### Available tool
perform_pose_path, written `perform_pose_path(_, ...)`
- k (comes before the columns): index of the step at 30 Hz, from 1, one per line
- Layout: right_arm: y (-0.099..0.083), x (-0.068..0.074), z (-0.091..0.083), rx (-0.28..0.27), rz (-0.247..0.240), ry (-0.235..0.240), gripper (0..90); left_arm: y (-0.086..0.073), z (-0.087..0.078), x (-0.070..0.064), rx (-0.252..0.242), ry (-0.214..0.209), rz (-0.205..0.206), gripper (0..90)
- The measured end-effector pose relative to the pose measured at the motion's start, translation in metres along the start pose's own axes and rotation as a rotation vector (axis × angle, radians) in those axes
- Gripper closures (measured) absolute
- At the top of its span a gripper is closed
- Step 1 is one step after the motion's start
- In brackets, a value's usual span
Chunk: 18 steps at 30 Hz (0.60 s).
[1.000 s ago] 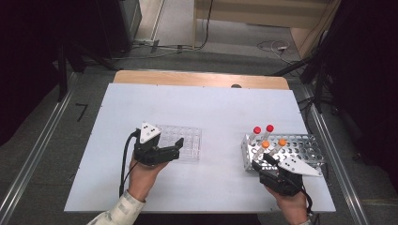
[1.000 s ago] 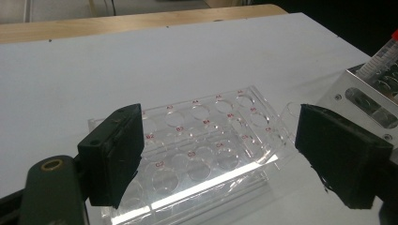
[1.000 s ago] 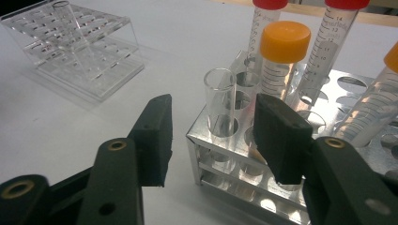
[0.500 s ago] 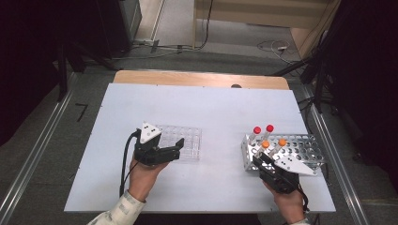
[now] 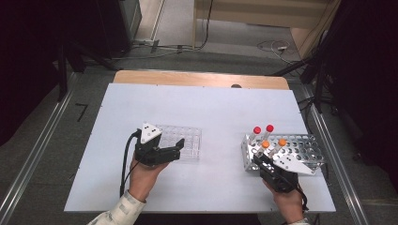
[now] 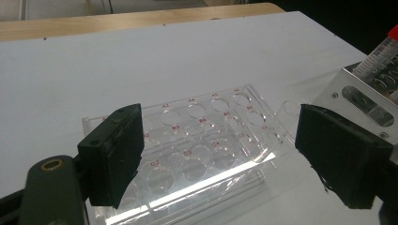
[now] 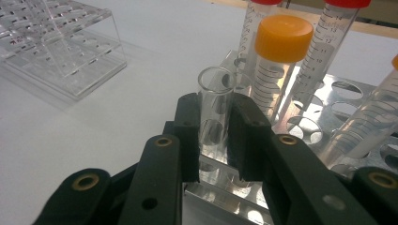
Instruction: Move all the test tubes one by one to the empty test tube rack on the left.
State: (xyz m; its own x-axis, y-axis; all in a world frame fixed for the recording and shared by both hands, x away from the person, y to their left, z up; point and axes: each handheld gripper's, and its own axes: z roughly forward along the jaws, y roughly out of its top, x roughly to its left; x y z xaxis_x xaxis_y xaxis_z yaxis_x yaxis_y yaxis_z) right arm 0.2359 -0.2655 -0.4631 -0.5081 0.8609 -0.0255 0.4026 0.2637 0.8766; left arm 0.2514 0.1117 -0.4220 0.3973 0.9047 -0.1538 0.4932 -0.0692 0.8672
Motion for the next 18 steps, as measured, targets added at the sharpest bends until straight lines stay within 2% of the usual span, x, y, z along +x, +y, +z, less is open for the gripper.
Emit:
perform_pose_path(7, 0.005, 0.001, -0.005, -0.022, -0.004, 0.0, 72.3, 0.0, 0.0, 0.0, 0.0, 0.001, 0.0, 16.4)
perform_pose_path(18, 0.032, 0.002, -0.029, -0.084, -0.005, -0.011, 72.8, 0.0, -0.001, 0.001, -0.001, 0.002, -0.002, 16.4)
